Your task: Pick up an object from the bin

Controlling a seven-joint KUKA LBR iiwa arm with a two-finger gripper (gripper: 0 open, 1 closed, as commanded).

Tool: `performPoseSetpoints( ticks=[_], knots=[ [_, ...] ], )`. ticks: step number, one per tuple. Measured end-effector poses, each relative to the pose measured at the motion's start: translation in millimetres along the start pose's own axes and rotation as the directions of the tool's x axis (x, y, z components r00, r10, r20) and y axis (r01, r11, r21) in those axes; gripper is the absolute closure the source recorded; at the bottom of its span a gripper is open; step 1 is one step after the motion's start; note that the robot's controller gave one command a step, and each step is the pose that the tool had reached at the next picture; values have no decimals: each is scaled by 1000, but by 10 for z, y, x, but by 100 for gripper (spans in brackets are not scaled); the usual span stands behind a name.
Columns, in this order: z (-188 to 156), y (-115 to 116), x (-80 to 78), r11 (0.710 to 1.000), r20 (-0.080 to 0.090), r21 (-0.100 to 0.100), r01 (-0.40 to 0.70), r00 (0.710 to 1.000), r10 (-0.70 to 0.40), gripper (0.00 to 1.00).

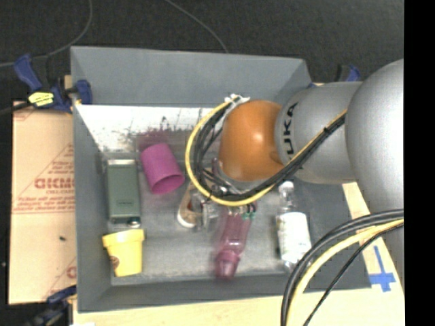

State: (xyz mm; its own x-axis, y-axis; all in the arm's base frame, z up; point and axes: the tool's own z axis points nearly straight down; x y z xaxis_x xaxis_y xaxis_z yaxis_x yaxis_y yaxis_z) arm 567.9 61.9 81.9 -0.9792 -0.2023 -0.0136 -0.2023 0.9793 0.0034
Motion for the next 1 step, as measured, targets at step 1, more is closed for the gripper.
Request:
performPoseSetpoints(
  ticks=[1],
  knots=[
    [60, -28, -121, 999, 0, 4, 37, 999, -37, 100]
  ],
)
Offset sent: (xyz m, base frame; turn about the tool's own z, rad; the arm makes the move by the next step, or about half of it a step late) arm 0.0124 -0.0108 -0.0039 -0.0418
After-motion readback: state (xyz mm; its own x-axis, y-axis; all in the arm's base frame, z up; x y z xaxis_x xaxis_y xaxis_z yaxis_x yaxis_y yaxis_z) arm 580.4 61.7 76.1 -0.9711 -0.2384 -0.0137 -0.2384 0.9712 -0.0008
